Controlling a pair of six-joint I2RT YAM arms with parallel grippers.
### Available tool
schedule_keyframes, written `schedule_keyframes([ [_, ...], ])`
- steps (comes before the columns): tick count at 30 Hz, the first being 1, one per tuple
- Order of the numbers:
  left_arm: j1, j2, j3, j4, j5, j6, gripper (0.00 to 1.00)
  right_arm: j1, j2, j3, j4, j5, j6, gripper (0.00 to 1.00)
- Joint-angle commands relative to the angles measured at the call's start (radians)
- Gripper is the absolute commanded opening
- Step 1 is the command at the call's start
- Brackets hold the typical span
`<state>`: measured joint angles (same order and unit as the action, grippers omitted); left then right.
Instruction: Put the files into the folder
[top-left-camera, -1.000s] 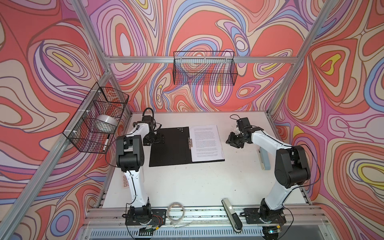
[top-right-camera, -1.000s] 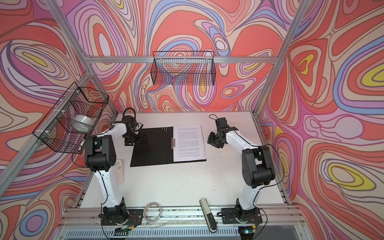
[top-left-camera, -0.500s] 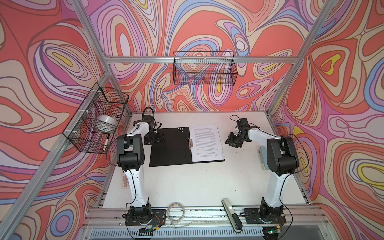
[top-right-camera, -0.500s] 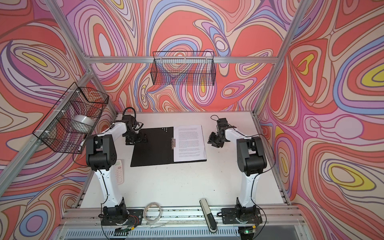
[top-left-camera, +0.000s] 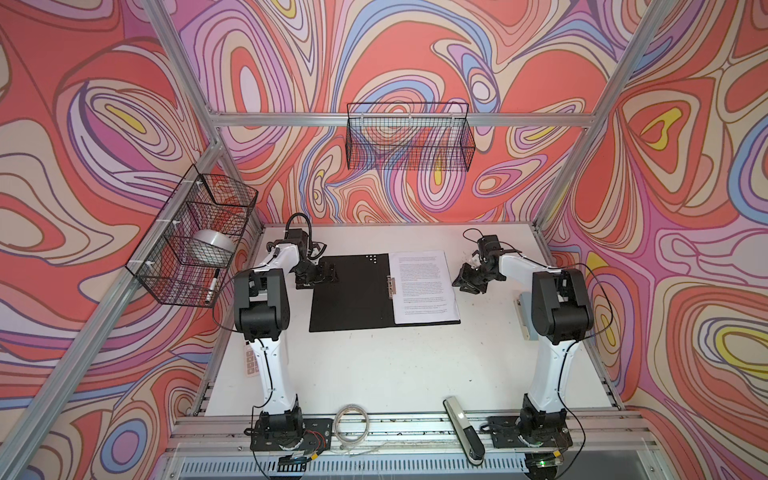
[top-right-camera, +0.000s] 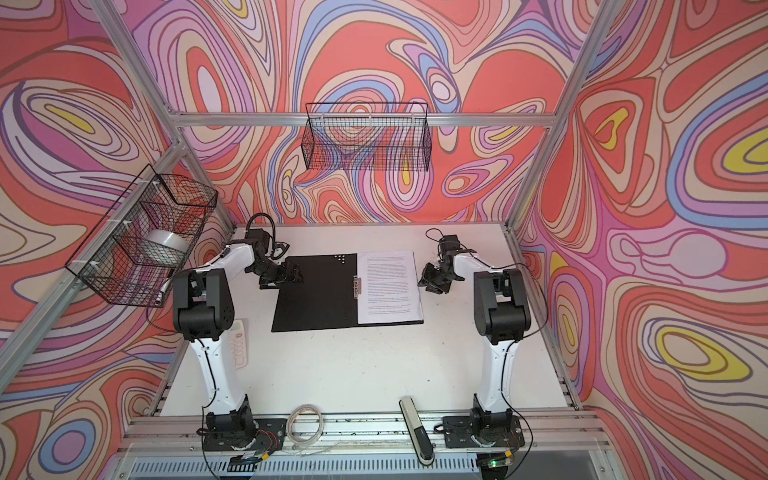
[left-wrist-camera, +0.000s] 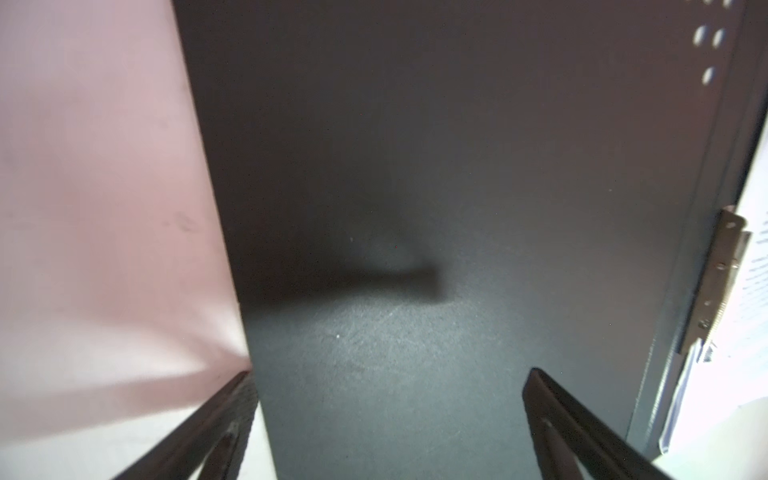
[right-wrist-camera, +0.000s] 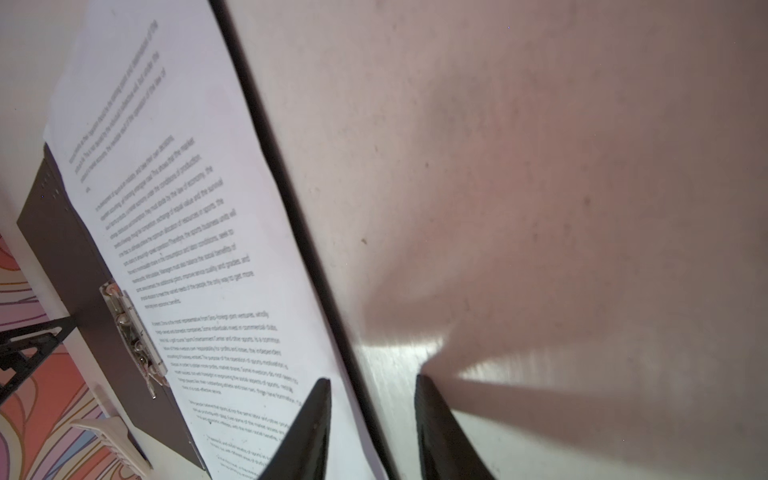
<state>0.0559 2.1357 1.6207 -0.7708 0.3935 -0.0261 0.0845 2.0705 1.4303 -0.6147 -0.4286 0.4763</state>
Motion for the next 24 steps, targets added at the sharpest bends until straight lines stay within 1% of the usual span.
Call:
schedule_keyframes([
  [1,-0.027,0.049,-0.009,-0.059,0.090,0.007,1.00,-0.003,0.018,-0.009,-0.078,0.012,-0.032,0.36],
  [11,-0.060,0.015,-0.053,-0.057,0.136,-0.014,1.00,-0.002,-0.037,-0.042,-0.148,0.099,-0.042,0.40],
  [19,-0.079,-0.014,-0.125,-0.045,0.160,0.006,1.00,-0.006,-0.066,-0.054,-0.187,0.134,-0.058,0.42],
  [24,-0.085,-0.017,-0.127,-0.064,0.183,0.002,1.00,-0.010,-0.094,-0.088,-0.189,0.154,-0.048,0.44],
])
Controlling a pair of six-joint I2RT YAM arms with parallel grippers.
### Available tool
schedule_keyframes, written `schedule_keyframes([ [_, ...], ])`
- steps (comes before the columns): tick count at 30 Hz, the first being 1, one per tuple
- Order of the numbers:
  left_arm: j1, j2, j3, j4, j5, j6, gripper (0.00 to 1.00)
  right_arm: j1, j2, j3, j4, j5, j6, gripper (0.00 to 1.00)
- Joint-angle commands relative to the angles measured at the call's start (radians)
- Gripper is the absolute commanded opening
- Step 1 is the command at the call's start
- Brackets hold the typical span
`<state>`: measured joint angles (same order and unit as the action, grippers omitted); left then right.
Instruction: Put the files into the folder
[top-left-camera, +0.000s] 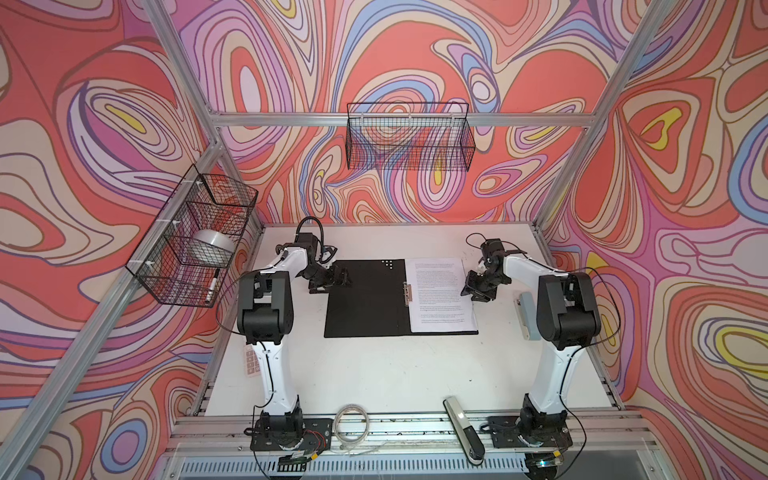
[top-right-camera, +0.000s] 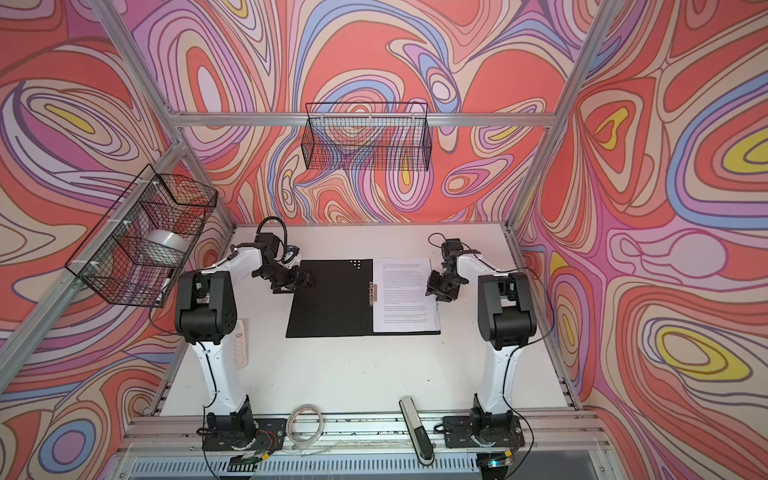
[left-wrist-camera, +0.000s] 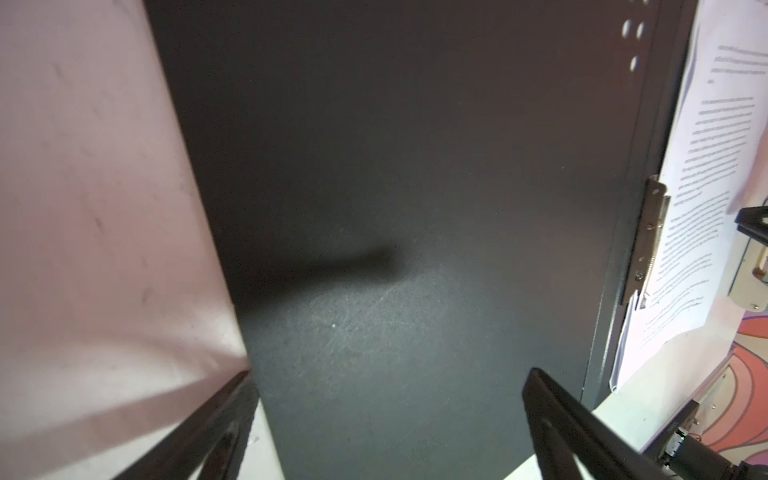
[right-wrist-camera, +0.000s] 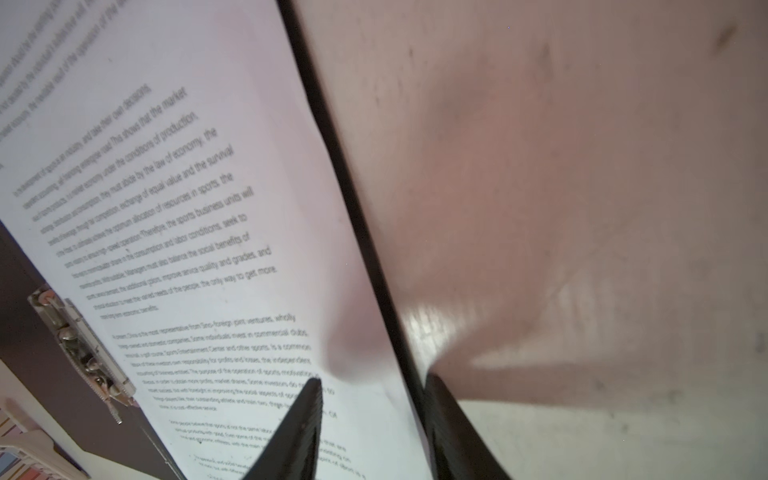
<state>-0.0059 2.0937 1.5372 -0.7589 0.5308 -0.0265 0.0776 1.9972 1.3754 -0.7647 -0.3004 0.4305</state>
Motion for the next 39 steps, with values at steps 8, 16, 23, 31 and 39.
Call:
schedule_keyframes([
  [8,-0.023,-0.030,-0.041,-0.082,-0.044,0.006,1.00,-0.020,-0.077,-0.054,-0.029,0.046,-0.008,0.49],
  [16,-0.023,-0.061,-0.074,-0.082,-0.084,-0.003,1.00,-0.052,-0.138,-0.084,-0.001,0.051,-0.009,0.65],
  [23,-0.025,-0.035,-0.077,-0.096,-0.080,-0.010,1.00,-0.095,-0.131,-0.140,0.052,-0.044,-0.010,0.65],
  [31,-0.029,-0.004,-0.053,-0.135,0.009,-0.011,1.00,-0.106,-0.081,-0.158,0.084,-0.138,-0.018,0.65],
  [39,-0.029,0.012,-0.036,-0.147,0.084,-0.013,1.00,-0.106,-0.035,-0.152,0.062,-0.182,-0.053,0.65],
])
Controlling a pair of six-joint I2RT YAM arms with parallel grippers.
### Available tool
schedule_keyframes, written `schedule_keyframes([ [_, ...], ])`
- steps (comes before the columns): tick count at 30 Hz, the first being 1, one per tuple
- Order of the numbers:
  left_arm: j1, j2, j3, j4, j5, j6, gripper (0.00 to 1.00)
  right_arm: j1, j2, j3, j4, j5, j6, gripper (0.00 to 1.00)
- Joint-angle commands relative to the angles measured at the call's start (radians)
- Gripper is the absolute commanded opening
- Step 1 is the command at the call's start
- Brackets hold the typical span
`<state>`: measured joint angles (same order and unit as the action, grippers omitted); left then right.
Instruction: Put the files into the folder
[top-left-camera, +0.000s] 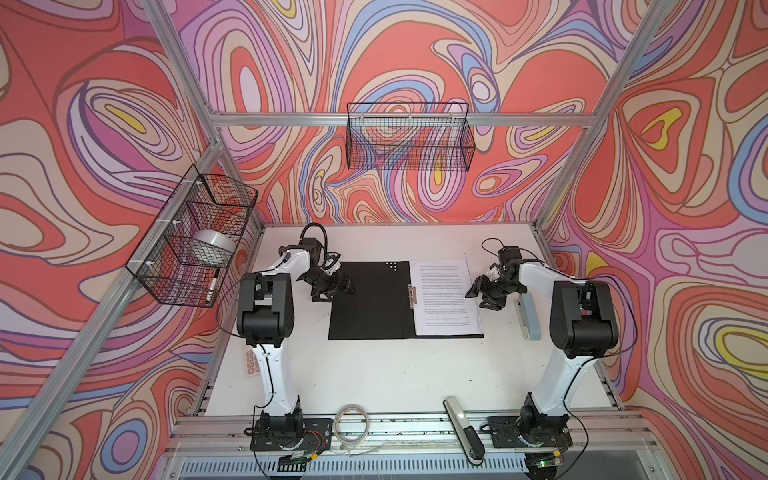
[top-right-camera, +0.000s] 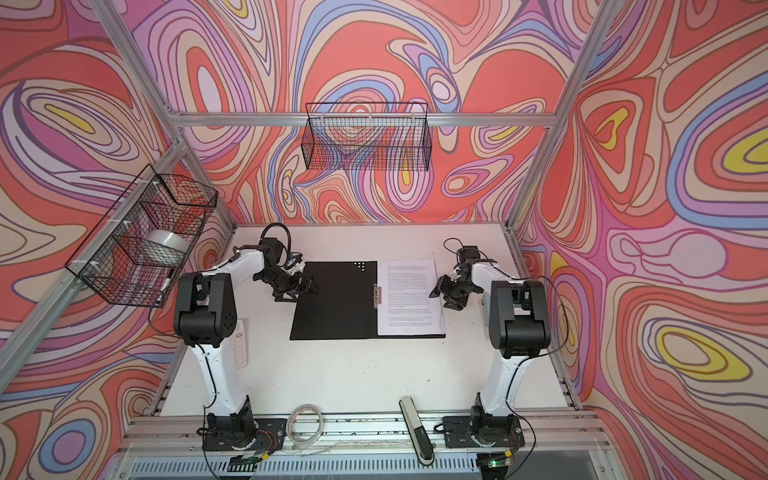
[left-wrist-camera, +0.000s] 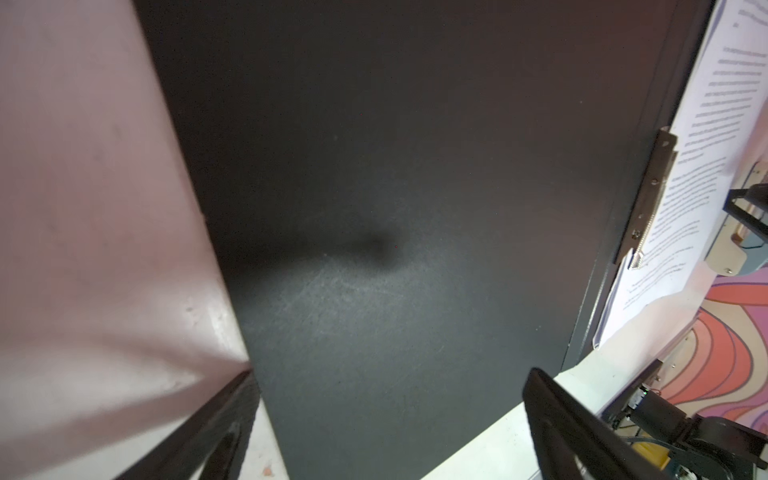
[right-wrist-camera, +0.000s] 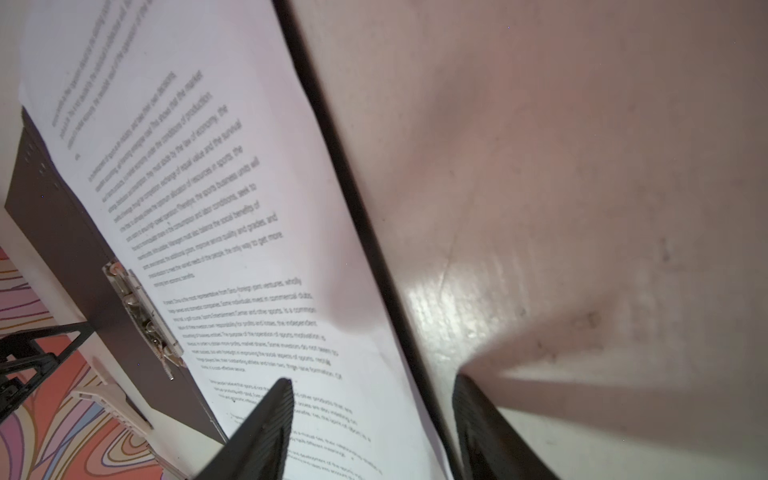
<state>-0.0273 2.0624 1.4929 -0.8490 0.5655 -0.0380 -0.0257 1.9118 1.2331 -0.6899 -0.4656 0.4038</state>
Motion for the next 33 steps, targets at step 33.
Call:
schedule_keyframes([
  [33,-0.022,-0.015,0.047,-0.096,0.270,0.018,1.00,0.014,0.091,-0.003,-0.026,-0.075,-0.084,0.62],
])
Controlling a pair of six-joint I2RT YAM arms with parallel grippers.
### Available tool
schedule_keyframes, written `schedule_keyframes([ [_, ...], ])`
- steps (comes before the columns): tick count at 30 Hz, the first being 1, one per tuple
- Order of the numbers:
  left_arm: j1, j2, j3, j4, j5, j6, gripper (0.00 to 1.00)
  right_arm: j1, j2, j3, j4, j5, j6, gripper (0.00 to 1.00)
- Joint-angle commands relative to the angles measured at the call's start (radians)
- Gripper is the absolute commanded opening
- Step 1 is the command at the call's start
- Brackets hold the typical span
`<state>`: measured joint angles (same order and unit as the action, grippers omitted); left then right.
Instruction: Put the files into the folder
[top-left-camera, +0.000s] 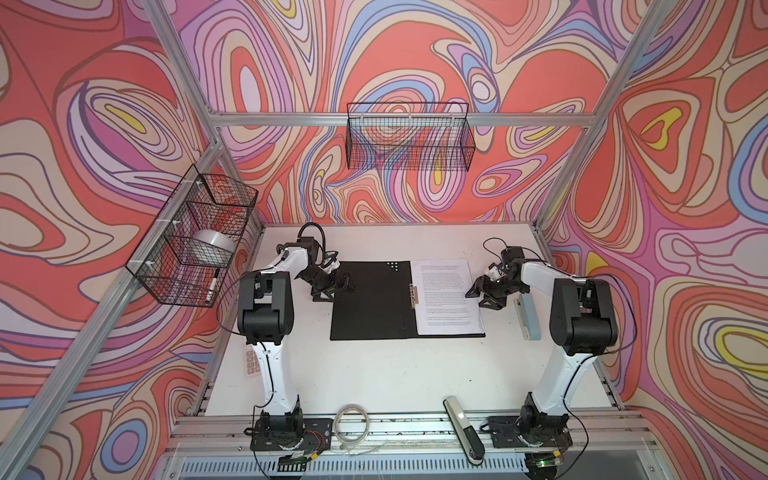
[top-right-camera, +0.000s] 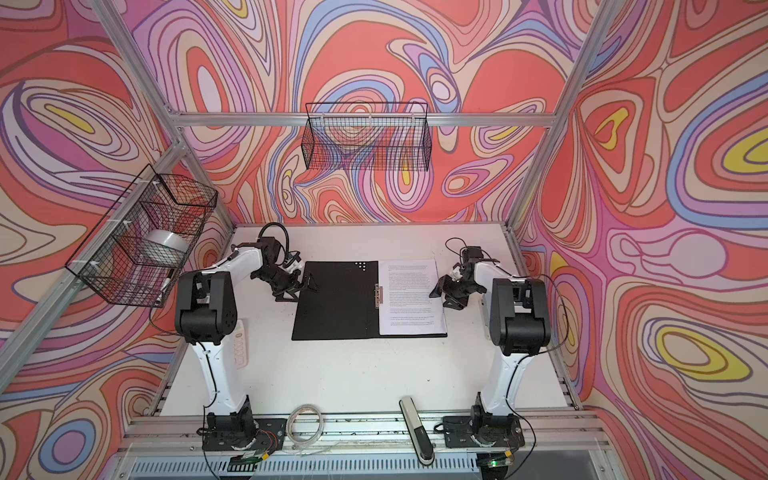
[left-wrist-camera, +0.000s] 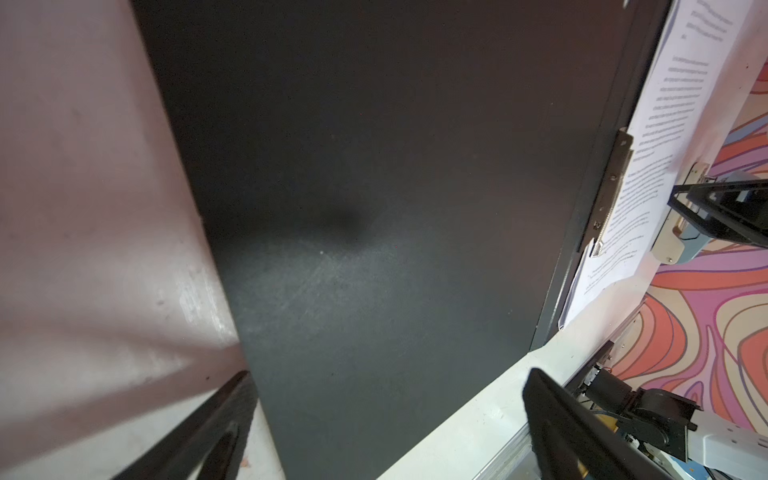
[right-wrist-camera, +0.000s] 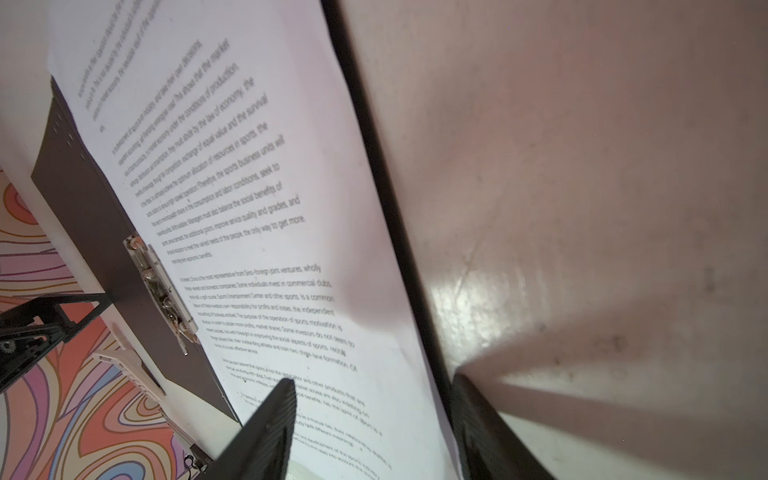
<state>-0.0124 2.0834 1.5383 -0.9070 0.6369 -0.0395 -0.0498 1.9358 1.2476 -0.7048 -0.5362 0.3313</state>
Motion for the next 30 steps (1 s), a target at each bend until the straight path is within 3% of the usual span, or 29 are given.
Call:
schedule_keyframes([
  [1,-0.037,-0.036,0.000,-0.035,0.203,0.021,1.00,0.040,0.072,-0.017,-0.011,-0.002,-0.013,0.62],
  [20,-0.035,-0.038,-0.078,0.051,0.309,0.038,1.00,0.057,0.101,-0.018,-0.013,0.043,-0.021,0.61],
  [30,-0.034,-0.052,-0.083,0.030,0.151,0.088,1.00,0.076,0.093,0.023,-0.072,0.164,-0.044,0.61],
])
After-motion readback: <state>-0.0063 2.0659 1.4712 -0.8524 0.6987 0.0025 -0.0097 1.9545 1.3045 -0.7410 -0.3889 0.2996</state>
